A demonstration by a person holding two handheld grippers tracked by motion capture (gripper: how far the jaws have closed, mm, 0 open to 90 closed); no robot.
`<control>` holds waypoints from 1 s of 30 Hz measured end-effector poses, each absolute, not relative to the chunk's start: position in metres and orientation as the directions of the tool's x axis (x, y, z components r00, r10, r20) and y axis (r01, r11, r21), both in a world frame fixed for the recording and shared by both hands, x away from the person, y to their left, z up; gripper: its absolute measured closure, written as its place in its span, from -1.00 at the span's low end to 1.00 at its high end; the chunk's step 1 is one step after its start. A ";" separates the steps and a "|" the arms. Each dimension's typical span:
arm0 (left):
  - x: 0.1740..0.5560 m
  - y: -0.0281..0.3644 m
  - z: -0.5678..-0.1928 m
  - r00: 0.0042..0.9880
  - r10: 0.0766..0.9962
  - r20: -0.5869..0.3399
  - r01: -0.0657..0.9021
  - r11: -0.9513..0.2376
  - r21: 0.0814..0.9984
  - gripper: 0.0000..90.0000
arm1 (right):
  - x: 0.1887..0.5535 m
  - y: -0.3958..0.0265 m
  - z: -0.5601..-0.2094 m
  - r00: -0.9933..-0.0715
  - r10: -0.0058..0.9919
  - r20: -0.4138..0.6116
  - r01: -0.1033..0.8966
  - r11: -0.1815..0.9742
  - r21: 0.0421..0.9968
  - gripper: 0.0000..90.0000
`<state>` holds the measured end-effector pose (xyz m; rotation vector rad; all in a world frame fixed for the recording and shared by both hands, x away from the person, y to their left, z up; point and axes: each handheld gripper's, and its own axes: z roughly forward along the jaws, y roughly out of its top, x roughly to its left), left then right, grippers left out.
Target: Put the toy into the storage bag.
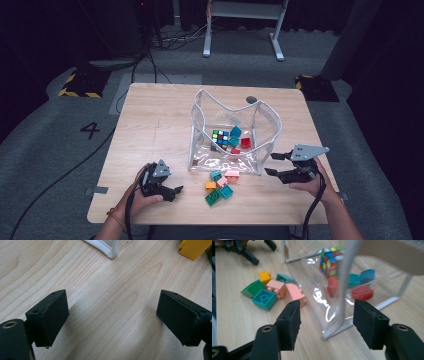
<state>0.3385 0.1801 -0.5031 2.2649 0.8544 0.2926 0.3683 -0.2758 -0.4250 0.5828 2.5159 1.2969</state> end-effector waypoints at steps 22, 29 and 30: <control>0.339 0.180 -0.503 0.758 0.652 -0.026 0.494 -0.547 0.676 -0.76 | 0.354 -0.246 -0.477 -0.918 0.396 0.008 0.248 0.559 0.791 0.00; 0.339 0.180 -0.503 0.759 0.651 -0.029 0.495 -0.547 0.675 -0.76 | 0.363 -0.221 -0.486 -0.934 0.357 0.003 0.217 0.560 0.799 -0.01; 0.339 0.180 -0.503 0.760 0.650 -0.033 0.496 -0.546 0.675 -0.76 | 0.365 -0.218 -0.487 -0.932 0.361 -0.004 0.214 0.559 0.801 -0.01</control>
